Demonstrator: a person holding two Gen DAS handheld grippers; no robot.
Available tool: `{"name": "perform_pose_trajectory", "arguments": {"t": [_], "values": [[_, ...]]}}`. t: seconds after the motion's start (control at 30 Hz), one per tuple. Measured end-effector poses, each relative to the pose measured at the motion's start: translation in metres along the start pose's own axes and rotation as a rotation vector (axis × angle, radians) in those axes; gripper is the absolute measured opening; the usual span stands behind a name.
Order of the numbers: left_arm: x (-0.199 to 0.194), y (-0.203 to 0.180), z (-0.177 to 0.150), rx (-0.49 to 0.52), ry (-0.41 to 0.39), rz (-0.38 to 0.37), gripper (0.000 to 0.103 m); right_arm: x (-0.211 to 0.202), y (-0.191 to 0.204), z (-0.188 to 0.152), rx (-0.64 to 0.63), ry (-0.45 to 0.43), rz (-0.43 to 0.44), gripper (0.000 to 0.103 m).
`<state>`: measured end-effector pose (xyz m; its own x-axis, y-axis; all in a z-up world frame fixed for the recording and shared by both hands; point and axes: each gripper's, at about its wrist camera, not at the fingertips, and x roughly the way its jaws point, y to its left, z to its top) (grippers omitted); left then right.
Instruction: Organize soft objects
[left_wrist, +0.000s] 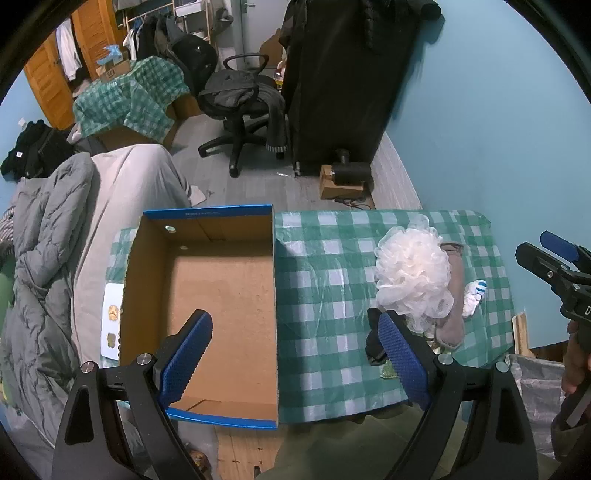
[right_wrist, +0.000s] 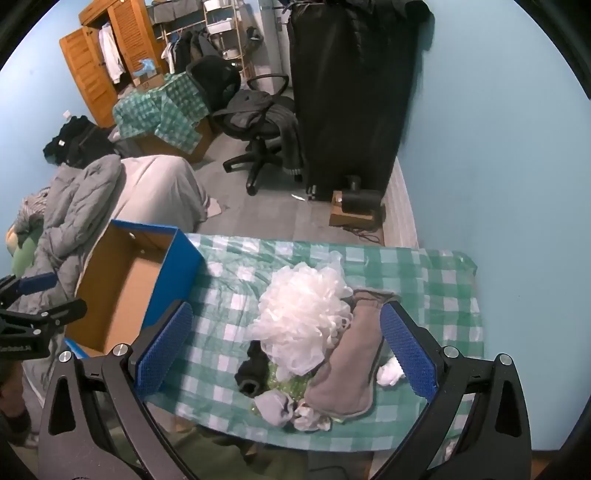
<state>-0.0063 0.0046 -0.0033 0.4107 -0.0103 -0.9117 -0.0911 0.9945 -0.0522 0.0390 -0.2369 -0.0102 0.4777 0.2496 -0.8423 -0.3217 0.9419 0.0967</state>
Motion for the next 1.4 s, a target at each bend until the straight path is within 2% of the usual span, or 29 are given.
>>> {"name": "perform_pose_trajectory", "arguments": {"t": [1.4], "values": [[0.0,-0.004,-0.01,-0.027,0.019,-0.011,0.093,-0.006,0.003,-0.004,0.009,0.012,0.026,0.101]]}}
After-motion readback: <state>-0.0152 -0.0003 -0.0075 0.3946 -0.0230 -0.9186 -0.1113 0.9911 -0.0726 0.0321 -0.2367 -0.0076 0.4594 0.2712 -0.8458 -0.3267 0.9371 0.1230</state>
